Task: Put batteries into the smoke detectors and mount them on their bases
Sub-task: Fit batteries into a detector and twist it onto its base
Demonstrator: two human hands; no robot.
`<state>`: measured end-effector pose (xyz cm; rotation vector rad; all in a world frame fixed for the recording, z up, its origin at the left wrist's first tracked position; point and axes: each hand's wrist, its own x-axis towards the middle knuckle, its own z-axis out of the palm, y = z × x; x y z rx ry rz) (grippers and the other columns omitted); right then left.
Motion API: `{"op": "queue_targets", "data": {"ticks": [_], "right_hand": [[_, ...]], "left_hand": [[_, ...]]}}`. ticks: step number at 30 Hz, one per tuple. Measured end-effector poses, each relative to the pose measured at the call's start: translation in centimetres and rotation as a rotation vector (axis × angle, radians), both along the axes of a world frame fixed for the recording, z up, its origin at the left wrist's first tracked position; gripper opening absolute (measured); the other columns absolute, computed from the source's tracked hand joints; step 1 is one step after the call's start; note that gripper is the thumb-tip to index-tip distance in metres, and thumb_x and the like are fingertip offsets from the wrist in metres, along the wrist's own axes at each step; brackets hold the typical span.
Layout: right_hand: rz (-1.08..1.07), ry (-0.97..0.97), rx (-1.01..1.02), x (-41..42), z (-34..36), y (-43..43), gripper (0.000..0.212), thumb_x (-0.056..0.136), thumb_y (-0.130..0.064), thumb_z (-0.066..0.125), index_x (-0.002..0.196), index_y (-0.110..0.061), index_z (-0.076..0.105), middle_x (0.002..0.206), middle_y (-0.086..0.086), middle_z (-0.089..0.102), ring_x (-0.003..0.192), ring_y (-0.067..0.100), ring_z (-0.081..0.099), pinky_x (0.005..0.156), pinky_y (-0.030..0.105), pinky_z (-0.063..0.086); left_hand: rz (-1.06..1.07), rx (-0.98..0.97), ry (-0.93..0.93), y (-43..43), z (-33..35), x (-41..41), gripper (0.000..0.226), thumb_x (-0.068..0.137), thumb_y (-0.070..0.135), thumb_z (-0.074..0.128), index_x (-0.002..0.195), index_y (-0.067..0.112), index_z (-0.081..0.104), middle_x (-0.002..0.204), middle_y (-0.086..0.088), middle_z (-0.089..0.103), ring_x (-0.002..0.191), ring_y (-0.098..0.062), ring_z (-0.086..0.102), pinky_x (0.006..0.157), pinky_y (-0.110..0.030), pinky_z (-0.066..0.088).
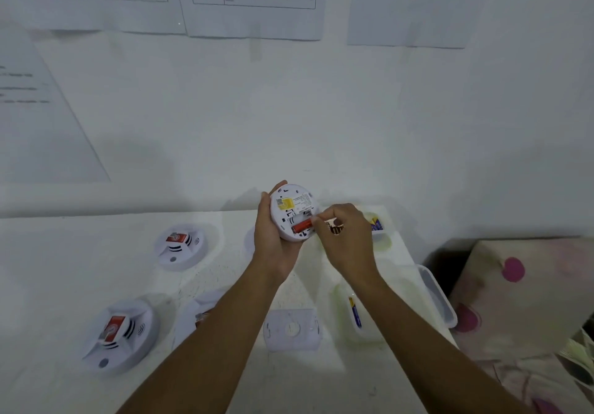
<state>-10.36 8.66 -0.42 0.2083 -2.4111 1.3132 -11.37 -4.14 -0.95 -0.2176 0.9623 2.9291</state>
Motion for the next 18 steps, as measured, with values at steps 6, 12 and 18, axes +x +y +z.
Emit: {"op": "queue_targets", "data": {"ticks": [6, 12, 18], "right_hand": [[0.168, 0.177, 0.398, 0.8, -1.1, 0.6, 0.031, 0.087, -0.015, 0.057, 0.114, -0.019, 0.072, 0.123, 0.003, 0.057, 0.109, 0.021, 0.048, 0.084, 0.029, 0.043], [0.238, 0.017, 0.189, -3.9, 1.3, 3.8, 0.026, 0.086, -0.001, 0.058, 0.092, -0.020, 0.076, 0.087, -0.006, 0.069, 0.078, 0.011, 0.061, 0.071, 0.024, 0.046], [0.223, -0.435, 0.586, -9.8, 0.4, 5.2, 0.020, 0.083, -0.017, 0.069, 0.101, -0.024, 0.075, 0.081, -0.007, 0.066, 0.074, 0.010, 0.066, 0.082, 0.027, 0.053]], "left_hand": [[0.036, -0.005, 0.010, -1.4, 0.0, -0.1, 0.046, 0.100, 0.050, 0.035, 0.129, 0.023, 0.058, 0.131, -0.013, 0.062, 0.120, -0.032, 0.057, 0.107, -0.055, 0.040], [-0.023, -0.001, -0.001, -1.6, -0.9, 0.3, 0.044, 0.100, 0.049, 0.037, 0.128, 0.023, 0.060, 0.137, -0.014, 0.058, 0.130, -0.035, 0.051, 0.110, -0.058, 0.035], [-0.022, -0.027, -0.009, -2.8, -1.6, 0.2, 0.042, 0.100, 0.047, 0.039, 0.126, 0.024, 0.061, 0.134, -0.011, 0.061, 0.123, -0.034, 0.055, 0.108, -0.058, 0.036]]}}
